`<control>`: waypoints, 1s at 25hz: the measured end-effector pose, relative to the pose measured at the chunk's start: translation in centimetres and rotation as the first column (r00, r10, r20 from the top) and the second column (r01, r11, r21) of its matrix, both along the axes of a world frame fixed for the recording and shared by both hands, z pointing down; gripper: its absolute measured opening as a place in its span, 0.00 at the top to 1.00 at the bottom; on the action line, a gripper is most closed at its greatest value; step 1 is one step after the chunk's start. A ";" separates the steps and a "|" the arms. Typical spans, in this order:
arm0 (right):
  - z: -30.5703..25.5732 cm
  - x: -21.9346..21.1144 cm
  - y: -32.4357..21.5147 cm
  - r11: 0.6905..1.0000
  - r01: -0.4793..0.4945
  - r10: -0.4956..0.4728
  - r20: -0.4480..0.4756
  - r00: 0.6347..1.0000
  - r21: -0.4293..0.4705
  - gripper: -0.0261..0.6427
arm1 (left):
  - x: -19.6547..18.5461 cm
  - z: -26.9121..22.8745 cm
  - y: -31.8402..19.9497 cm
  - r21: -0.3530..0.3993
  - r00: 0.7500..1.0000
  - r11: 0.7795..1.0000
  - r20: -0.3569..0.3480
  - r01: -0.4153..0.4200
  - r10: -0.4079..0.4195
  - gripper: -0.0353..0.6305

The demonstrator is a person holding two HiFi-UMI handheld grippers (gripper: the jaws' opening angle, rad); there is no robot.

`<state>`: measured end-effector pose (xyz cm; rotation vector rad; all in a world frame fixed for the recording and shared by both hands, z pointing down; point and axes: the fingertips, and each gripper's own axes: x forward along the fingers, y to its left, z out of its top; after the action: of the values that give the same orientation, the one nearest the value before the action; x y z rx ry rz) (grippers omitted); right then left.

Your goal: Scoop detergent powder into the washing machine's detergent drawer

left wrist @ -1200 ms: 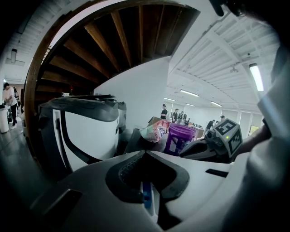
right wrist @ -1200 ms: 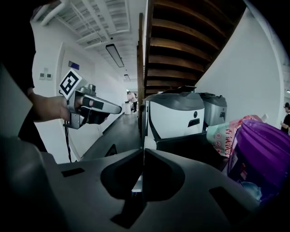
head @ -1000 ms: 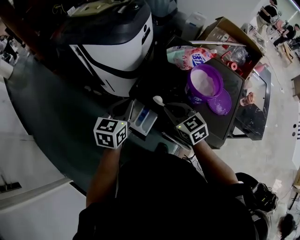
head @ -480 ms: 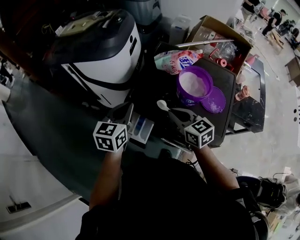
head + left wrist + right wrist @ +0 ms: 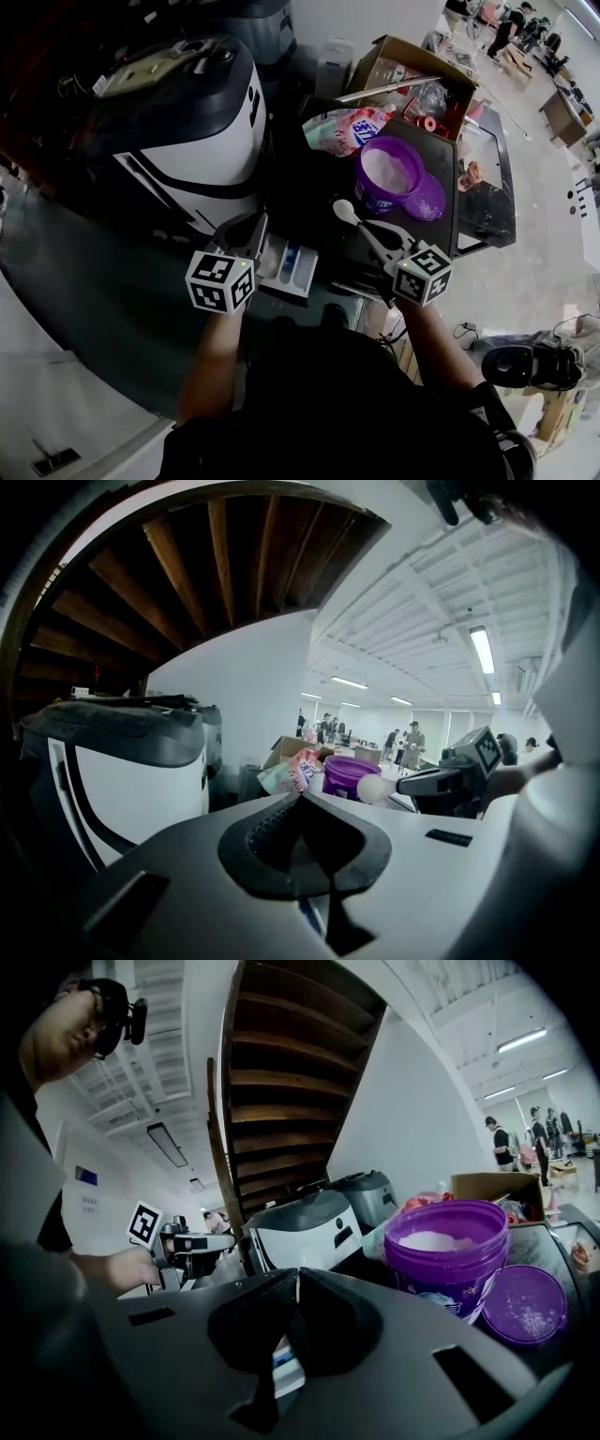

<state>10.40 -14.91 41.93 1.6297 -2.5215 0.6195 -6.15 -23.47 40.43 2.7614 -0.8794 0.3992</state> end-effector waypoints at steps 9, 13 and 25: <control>-4.6 0.5 0.4 0.990 -0.101 0.095 0.057 0.994 0.100 0.93 | -1.1 -2.6 -0.7 0.055 0.997 0.996 -0.022 -0.074 0.076 0.94; -8.5 2.2 0.9 0.978 -0.114 0.104 0.071 0.992 0.173 0.93 | -0.9 -5.5 -1.4 0.108 0.997 0.992 -0.021 -0.068 0.071 0.94; -14.6 6.1 2.9 0.940 -0.091 0.051 0.127 0.991 0.328 0.93 | 2.3 -10.3 -0.4 0.197 0.994 0.980 -0.109 0.036 -0.014 0.94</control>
<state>16.53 -12.01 27.36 1.8462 -2.7869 0.3117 -3.85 -23.89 30.16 2.9163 -0.9749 0.1642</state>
